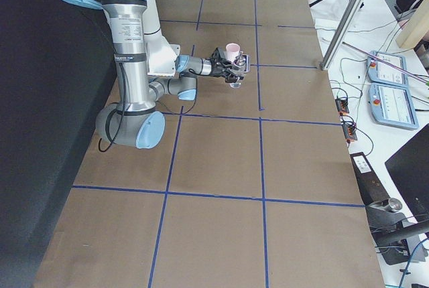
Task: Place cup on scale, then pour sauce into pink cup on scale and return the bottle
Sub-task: 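Lift the bottle with the right gripper and carry it toward the cup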
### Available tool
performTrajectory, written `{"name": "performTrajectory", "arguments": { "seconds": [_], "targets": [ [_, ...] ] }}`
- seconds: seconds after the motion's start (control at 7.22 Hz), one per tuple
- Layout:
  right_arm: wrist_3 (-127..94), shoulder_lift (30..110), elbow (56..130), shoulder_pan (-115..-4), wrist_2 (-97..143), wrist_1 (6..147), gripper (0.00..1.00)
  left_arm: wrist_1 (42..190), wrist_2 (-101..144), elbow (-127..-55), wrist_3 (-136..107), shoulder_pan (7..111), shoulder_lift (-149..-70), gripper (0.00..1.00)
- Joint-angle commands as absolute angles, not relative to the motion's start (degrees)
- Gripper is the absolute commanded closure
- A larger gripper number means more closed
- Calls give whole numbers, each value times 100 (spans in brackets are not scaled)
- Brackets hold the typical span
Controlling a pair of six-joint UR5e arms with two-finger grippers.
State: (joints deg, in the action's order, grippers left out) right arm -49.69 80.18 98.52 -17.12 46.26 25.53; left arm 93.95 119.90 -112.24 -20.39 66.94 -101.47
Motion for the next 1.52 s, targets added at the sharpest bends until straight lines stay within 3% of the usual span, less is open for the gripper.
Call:
{"name": "performTrajectory", "arguments": {
  "seconds": [0.0,0.83,1.11,1.38],
  "targets": [
    [-4853,7805,9879,-1872,5133,2976,100,9396,12014,-11241,-2039,6697,-10142,9],
    [-4395,7391,10053,-1951,4593,3392,100,9396,12015,-11233,-2039,6697,-10116,9],
    [-3233,7374,10474,-1925,4307,5028,100,9396,12015,-11189,-2030,6697,-10107,2],
    [-2628,7173,10539,-1820,4237,5571,100,9396,12015,-11197,-2022,6706,-10090,1]
  ]
}}
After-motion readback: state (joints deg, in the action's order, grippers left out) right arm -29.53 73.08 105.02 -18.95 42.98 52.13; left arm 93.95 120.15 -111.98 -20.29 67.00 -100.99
